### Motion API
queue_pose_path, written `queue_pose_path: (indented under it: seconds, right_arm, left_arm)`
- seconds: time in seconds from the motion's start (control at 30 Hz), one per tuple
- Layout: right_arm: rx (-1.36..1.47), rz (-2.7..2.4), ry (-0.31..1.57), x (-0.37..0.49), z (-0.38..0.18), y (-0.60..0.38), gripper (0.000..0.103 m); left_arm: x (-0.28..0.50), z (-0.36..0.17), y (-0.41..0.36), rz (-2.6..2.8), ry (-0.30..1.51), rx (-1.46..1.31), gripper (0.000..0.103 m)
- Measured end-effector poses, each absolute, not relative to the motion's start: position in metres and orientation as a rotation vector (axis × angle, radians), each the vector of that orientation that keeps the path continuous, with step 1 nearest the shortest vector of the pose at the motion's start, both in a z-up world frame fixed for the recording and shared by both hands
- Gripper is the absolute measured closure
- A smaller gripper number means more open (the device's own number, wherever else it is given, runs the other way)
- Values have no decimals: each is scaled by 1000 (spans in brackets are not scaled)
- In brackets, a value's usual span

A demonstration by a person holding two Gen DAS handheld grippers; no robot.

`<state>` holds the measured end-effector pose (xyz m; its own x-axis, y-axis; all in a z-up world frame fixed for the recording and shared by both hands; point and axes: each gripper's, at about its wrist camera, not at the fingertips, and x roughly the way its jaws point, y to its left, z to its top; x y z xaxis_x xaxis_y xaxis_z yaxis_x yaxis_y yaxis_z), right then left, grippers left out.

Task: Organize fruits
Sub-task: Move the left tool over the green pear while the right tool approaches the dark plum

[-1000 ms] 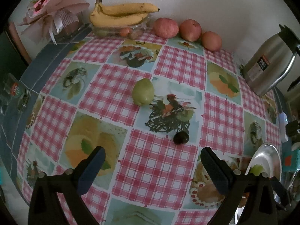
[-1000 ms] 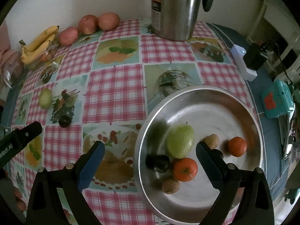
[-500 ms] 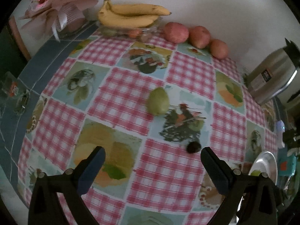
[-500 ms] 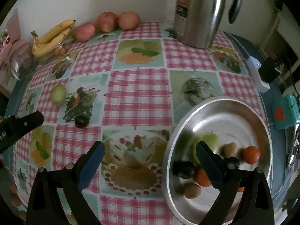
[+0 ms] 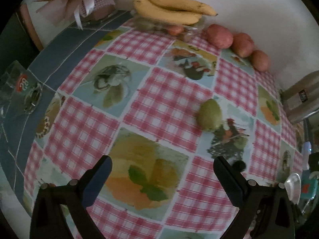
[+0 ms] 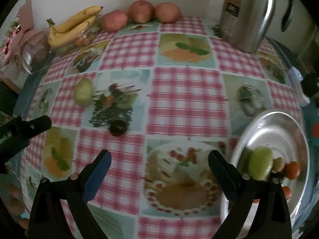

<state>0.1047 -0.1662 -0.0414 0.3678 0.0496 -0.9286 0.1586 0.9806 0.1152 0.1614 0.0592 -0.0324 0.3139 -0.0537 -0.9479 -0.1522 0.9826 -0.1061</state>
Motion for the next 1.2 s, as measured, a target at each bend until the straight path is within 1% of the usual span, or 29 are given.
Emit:
queue_pose_path:
  seconds: [0.5,0.7,1.2]
  right_arm:
    - [133,-59,1245,140,-68,-128,5]
    - [90,-93,1245,151,-75,-122,5]
    - [106,-121,1264,171,-93,-123,5]
  left_arm:
    - [171,-62,77,126,1315,-177,0]
    - [172,-68,81,141,1326,-176,0]
    - [184,-81,75,137,1334,-158,0]
